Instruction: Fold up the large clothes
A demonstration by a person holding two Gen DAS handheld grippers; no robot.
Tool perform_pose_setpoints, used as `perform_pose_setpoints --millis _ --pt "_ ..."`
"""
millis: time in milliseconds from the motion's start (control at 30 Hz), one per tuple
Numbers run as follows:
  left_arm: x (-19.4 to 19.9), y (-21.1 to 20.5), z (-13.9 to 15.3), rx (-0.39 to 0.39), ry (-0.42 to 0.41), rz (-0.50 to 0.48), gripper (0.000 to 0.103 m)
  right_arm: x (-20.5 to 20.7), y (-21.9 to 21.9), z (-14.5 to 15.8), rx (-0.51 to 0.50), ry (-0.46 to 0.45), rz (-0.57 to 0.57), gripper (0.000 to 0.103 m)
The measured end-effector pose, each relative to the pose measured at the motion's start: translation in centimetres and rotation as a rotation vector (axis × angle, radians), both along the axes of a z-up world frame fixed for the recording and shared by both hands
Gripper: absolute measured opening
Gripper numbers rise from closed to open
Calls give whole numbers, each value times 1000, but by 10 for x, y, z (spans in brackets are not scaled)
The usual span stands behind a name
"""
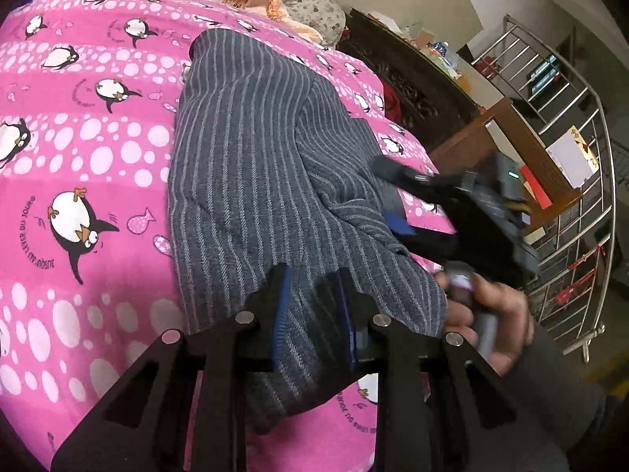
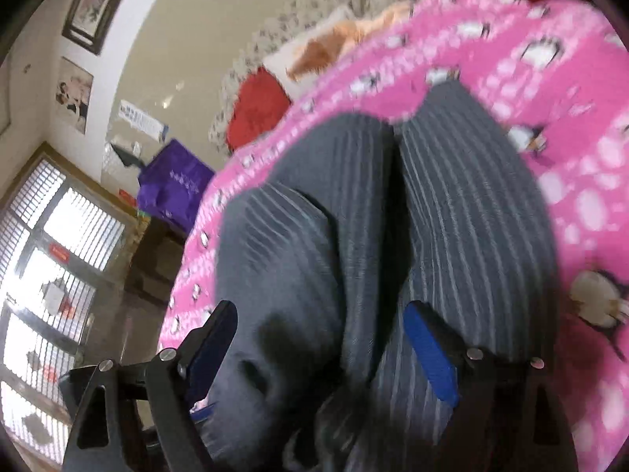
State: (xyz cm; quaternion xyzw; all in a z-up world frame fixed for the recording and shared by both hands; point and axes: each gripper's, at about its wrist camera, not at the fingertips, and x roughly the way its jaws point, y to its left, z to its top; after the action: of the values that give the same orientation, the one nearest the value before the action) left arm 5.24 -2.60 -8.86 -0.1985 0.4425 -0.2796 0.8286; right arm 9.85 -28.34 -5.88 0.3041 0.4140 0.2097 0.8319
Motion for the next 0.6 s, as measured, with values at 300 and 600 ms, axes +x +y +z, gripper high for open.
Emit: perform_pose_setpoints --millis 300,600 --pt "-8 -6 2 35 -28 -2 22 27 40 4 -140 -66 130 53" --pt "-6 -6 9 15 4 -4 22 27 58 6 -278 -53 161 12"
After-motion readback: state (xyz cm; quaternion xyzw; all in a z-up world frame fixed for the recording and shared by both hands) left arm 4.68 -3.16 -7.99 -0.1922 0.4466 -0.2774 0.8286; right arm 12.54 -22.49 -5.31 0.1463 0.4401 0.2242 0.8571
